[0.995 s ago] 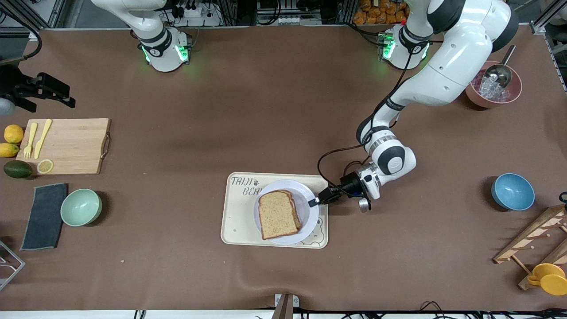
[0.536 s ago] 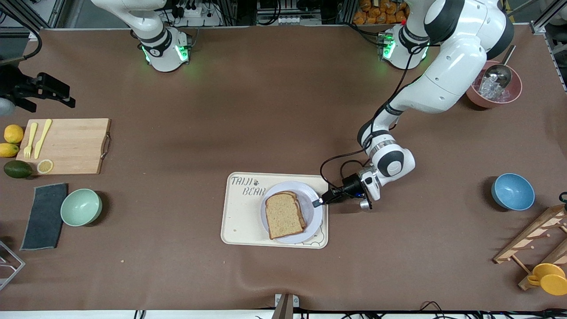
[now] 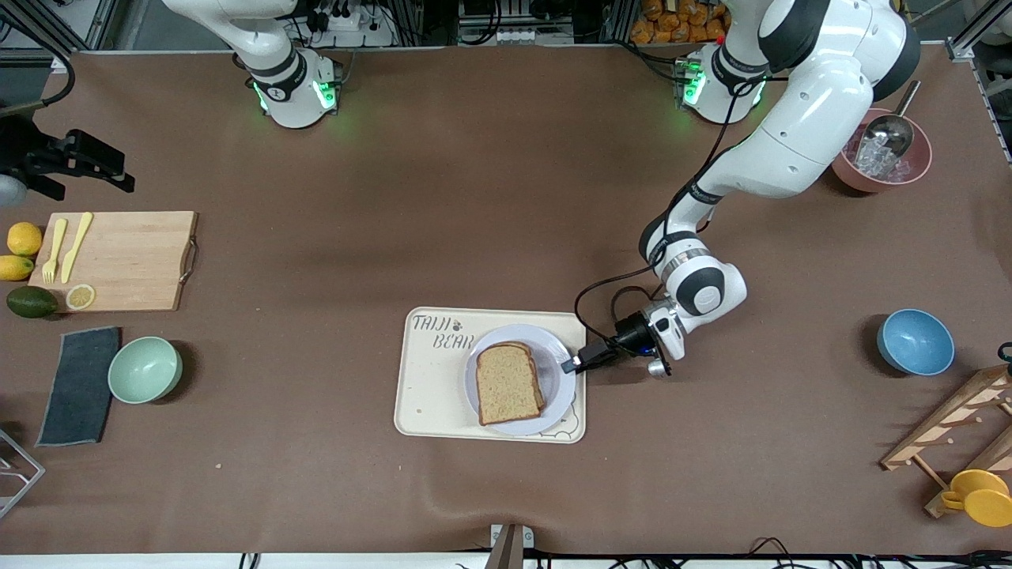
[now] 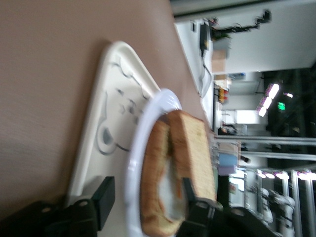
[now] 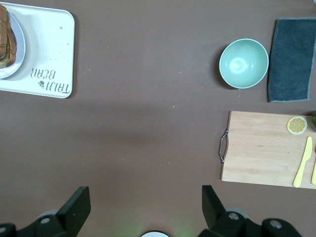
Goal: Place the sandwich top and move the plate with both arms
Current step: 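Push the plate further onto the tray and release it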
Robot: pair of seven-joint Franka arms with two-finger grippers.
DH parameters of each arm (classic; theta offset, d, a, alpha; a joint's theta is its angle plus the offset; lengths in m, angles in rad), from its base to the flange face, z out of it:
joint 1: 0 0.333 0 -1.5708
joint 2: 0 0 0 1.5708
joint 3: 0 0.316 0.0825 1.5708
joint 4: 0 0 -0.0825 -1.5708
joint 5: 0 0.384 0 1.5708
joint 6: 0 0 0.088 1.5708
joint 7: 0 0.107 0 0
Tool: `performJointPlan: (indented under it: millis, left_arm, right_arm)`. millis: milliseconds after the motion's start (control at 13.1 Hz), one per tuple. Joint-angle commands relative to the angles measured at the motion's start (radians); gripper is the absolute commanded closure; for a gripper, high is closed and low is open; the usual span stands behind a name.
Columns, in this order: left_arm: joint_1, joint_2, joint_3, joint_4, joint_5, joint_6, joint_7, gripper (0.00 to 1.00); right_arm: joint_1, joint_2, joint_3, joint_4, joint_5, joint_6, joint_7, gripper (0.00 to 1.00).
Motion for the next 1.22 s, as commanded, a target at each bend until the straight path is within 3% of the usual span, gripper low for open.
performJointPlan:
  millis: [0,306,612,1148]
  left_arm:
    - [-0.005,-0.029,0.015,-0.005,0.12,0.113,-0.087,0.0]
    - [-0.001,-0.089,0.023,-0.019,0.401,0.204,-0.265,0.0]
    - [-0.001,-0.132,0.055,-0.031,0.654,0.211,-0.438,0.0]
    - [0.001,-0.187,0.058,-0.045,0.744,0.21,-0.479,0.0]
  right_arm:
    - [0.002,0.006,-0.005,0.011,-0.018,-0.005,0.007,0.0]
    - [-0.003,0.003,-0.005,0.011,-0.035,-0.012,0.0,0.0]
    - [-0.019,-0.001,-0.013,0.013,-0.037,-0.02,-0.006,0.0]
    - [-0.033,-0.003,-0.013,0.014,-0.035,-0.02,-0.065,0.0]
